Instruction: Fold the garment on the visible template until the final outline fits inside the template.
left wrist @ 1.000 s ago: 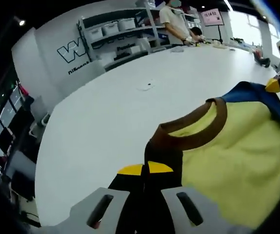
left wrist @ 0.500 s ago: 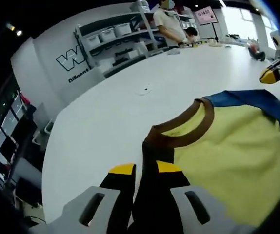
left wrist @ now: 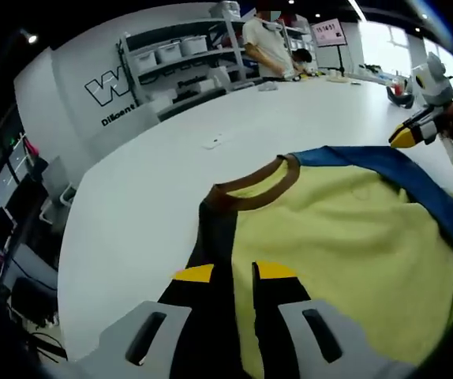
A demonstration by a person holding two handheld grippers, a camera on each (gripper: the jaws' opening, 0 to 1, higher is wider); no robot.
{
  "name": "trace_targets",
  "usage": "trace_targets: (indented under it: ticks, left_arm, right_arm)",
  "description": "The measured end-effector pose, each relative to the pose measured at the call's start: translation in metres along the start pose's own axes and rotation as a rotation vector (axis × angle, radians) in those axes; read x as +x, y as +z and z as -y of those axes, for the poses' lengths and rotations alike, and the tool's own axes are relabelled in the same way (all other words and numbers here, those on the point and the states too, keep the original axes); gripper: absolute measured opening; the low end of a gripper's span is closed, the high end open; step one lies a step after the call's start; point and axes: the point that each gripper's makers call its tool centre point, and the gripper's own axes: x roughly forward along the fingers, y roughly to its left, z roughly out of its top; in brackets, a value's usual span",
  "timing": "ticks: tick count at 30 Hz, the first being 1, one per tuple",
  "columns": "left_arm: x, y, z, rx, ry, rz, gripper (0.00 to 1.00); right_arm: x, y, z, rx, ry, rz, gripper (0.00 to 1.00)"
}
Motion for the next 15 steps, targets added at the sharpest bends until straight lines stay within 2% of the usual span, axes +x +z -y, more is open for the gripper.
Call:
trace_targets:
  ticks: [5, 8, 9, 10, 11, 13, 15]
  left_arm:
    - [-0.007, 0.000, 0.019, -0.005, -0.046, 0.013, 0.17]
    - [-0.011, 0.002, 0.040, -0.005, -0.120, 0.049, 0.18]
    - [-0.012, 0.003, 0.046, 0.010, -0.138, 0.060, 0.19]
    - [-0.013, 0.004, 0.052, 0.068, -0.144, 0.085, 0.20]
    - [-0.013, 0.004, 0.058, 0.093, -0.161, 0.101, 0.21]
    - [-0.016, -0.001, 0.072, 0.102, -0.211, 0.088, 0.24]
    - [-0.020, 0.000, 0.083, 0.092, -0.240, 0.112, 0.22]
  right_arm:
    - [0.001, -0.001, -0.002, -0.006, 0.009, -0.013, 0.12]
    - [0.001, -0.004, -0.005, -0.010, 0.018, -0.027, 0.12]
    - [0.001, -0.005, -0.006, -0.008, 0.021, -0.032, 0.12]
    - [0.001, -0.007, -0.006, -0.001, 0.024, -0.040, 0.12]
    - [0.001, -0.008, -0.007, 0.008, 0.025, -0.045, 0.11]
    - [0.000, -0.009, -0.009, 0.017, 0.032, -0.052, 0.11]
    - [0.001, -0.008, -0.008, 0.010, 0.026, -0.040, 0.10]
